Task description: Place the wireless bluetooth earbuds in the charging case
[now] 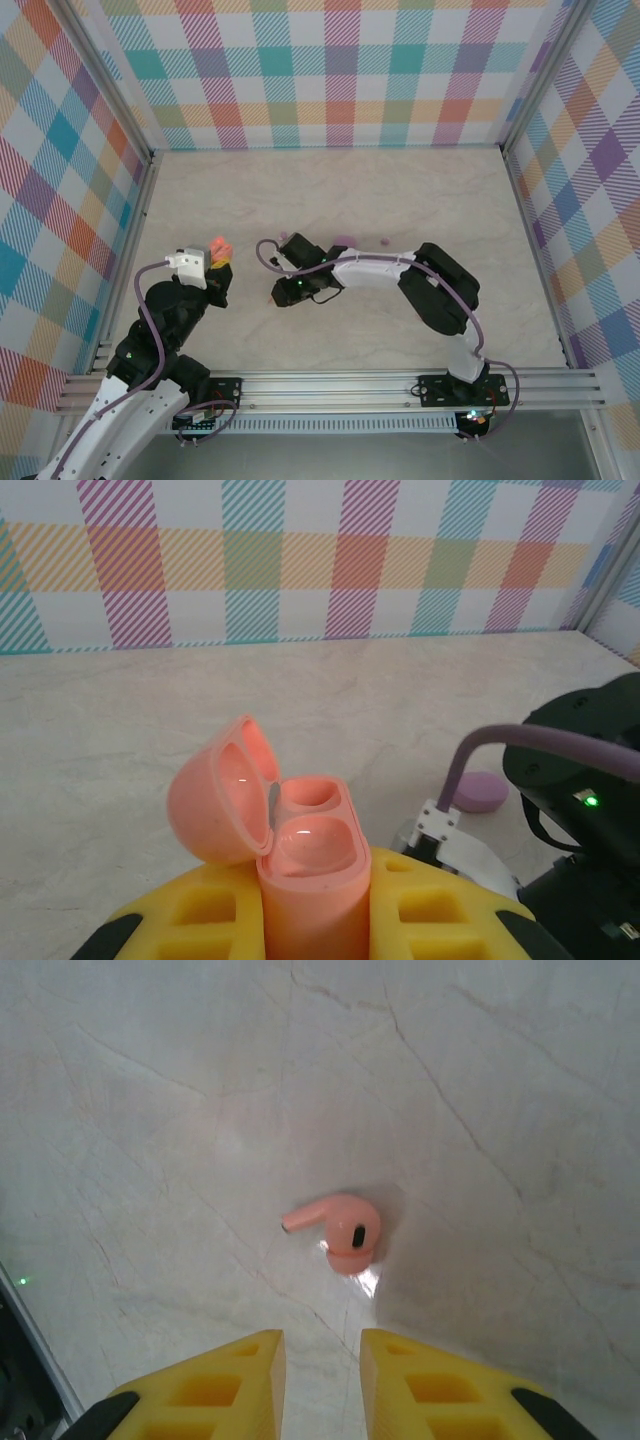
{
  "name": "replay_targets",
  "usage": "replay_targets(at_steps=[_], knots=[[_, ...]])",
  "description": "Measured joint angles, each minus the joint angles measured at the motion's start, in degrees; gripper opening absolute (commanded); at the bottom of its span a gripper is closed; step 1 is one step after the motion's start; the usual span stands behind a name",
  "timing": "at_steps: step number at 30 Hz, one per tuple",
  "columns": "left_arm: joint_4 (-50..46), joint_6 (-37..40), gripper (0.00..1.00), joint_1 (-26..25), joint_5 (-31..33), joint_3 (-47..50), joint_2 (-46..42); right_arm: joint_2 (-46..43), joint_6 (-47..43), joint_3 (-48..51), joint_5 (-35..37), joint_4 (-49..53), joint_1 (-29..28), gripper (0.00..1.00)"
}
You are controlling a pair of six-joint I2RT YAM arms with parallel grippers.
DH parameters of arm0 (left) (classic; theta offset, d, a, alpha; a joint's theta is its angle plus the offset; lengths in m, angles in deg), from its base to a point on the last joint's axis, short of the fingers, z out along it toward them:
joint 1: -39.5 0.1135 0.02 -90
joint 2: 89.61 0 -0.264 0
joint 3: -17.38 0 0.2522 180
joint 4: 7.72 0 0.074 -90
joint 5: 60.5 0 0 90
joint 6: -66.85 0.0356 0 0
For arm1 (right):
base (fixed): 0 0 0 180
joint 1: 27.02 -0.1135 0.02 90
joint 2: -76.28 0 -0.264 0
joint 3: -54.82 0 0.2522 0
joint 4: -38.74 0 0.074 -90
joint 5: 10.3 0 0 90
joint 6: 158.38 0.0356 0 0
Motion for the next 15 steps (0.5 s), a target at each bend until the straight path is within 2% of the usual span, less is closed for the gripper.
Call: replay_targets(at_steps=[9, 15], knots=[[0.0, 0.0, 0.00, 0.0, 0.0, 0.0, 0.0, 3.9, -0.2, -7.5, 1.7, 5.6, -0.1, 0.35], [0.0, 0.0, 0.00, 0.0, 0.0, 0.0, 0.0, 6.0, -0.5, -10.7, 3.3, 9.3, -1.4, 0.35]])
